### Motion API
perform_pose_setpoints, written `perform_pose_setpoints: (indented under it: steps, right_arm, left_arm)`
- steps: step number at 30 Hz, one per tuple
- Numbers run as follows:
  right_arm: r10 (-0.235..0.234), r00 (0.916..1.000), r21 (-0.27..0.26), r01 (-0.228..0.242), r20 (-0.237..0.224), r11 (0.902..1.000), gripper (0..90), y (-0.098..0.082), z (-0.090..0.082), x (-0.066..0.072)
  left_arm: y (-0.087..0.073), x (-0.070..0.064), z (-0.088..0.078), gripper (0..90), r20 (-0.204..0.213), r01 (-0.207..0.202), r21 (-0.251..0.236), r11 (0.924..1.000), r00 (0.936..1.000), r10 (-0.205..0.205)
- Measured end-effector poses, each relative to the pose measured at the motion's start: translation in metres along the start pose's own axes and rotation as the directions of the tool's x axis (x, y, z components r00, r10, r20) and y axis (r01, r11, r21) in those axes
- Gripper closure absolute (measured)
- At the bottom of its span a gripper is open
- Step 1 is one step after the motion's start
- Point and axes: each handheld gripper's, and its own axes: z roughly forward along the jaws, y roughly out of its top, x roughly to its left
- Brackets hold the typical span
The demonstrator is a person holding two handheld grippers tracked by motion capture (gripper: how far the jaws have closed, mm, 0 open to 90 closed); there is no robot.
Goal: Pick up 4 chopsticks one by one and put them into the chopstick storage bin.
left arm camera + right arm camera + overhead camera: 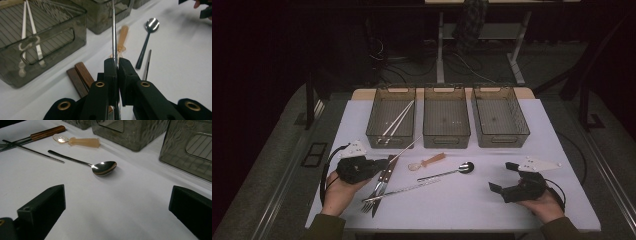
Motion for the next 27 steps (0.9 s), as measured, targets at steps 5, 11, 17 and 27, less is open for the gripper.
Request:
perform_pose_setpoints:
  steps: [5,11,17,27]
  right_arm:
    - [0.000,1.0000,0.003,0.000,0.001,1.0000,0.4,0.000,0.001,-0.001]
    - [0.001,1.0000,0.003,-0.001,0.001,1.0000,0.4,0.000,0.002,-0.002]
    - [0.005,1.0000,0.004,-0.005,0.003,1.0000,0.4,-0.001,0.002,-0.002]
    - [0.017,0.9998,-0.003,-0.017,-0.004,0.9999,0.4,0.000,0.001,-0.003]
  left_arm:
    - [0.006,0.004,0.002,84.7,-0.011,0.014,-0.012,0.9998,0.9999,-0.014]
    - [0.013,0.010,0.004,84.7,-0.030,0.026,-0.022,0.9994,0.9992,-0.026]
    - [0.022,0.022,0.006,84.7,-0.046,0.074,-0.037,0.9966,0.9961,-0.076]
    - [0.039,0.037,0.019,84.7,-0.062,0.102,-0.046,0.9937,0.9925,-0.105]
